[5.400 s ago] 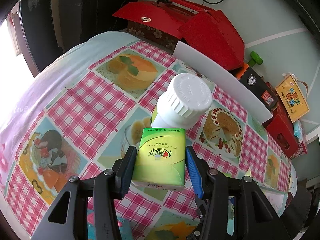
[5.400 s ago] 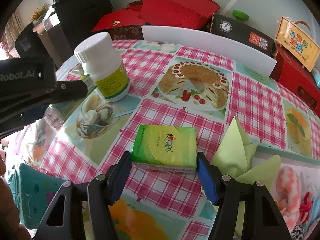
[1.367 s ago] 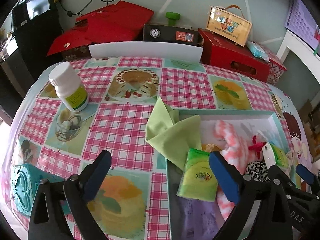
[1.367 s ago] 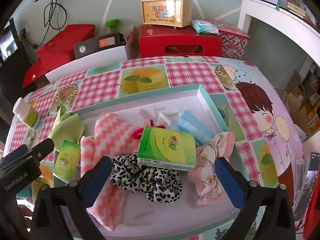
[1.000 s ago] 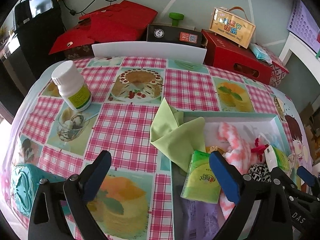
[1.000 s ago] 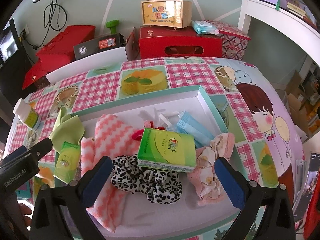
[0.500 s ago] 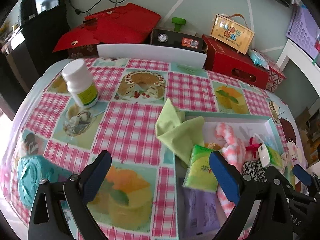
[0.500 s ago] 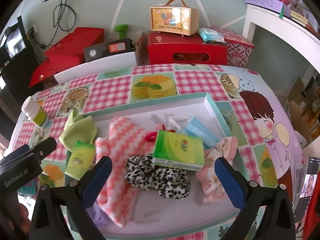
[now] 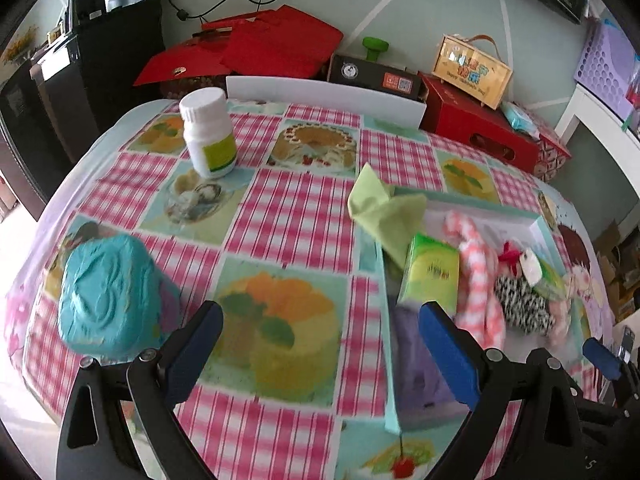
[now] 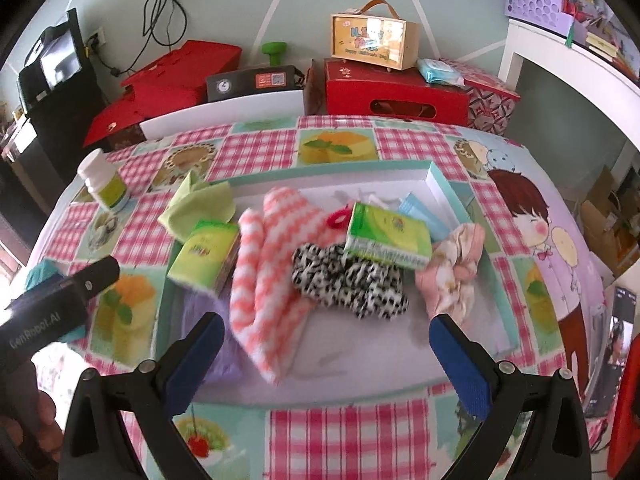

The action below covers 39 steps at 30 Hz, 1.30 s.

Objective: Organize soft objects

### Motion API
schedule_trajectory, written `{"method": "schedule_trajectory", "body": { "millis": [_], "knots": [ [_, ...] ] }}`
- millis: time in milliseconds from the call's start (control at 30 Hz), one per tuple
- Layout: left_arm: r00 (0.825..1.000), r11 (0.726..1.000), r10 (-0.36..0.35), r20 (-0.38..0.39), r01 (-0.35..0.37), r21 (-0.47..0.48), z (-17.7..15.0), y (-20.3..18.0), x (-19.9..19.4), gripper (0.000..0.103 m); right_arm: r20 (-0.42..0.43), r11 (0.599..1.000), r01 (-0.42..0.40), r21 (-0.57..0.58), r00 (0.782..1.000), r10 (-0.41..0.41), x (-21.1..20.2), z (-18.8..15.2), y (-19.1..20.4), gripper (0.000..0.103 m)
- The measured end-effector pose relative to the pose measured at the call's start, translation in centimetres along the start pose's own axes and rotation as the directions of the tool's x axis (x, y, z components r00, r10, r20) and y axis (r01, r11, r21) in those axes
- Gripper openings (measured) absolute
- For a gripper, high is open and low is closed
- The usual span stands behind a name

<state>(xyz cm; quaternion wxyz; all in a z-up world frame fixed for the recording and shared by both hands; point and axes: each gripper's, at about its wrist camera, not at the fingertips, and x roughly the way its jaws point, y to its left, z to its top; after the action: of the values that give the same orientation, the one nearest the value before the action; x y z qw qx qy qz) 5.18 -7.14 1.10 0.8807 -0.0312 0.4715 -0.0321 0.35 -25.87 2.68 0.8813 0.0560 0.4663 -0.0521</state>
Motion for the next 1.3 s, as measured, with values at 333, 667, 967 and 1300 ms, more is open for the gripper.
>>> {"method": "schedule_trajectory", "body": {
  "millis": [333, 667, 967, 1300],
  "knots": [
    [0.999, 0.997, 0.035, -0.002, -0.035, 0.065, -2.7, -0.2, -2.7, 0.098, -0.035, 1.0, -0.028, -0.015, 0.999, 0.027, -1.8, -3.0, 0.9, 0.103],
    [0.995, 0.993, 0.097, 0.007, -0.097, 0.063, -4.6, 0.9, -5.2, 0.098, -0.073, 0.999, -0.032, -0.029, 0.997, 0.03, -2.7, -5.1, 1.4, 0.103],
    [0.988, 0.985, 0.157, 0.0, -0.156, 0.078, -6.1, 2.0, -5.9, 0.098, -0.072, 0.999, -0.028, -0.037, 0.997, 0.025, -3.8, -5.6, 1.8, 0.103],
    [0.98, 0.978, 0.197, -0.039, -0.193, 0.084, -7.3, 3.2, -5.1, 0.098, -0.091, 0.999, -0.033, -0.042, 0.995, 0.029, -3.4, -6.4, 2.2, 0.103]
  ]
}}
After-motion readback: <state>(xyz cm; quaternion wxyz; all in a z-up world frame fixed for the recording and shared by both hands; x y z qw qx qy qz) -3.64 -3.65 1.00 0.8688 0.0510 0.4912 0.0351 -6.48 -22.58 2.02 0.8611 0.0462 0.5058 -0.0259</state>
